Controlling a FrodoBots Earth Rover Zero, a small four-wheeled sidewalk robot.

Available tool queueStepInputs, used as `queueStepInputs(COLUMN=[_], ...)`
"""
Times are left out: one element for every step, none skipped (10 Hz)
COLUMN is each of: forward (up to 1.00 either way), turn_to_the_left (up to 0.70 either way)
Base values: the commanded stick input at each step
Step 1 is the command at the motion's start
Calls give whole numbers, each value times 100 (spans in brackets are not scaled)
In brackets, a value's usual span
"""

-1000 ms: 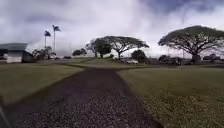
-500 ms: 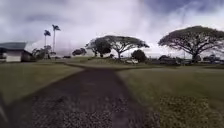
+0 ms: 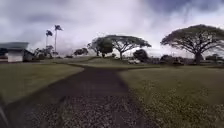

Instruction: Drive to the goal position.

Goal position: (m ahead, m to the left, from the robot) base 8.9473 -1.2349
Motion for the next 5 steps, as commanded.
queueStepInputs(forward=[50,50,50,50,50], turn_to_the_left=[50,50,50,50,50])
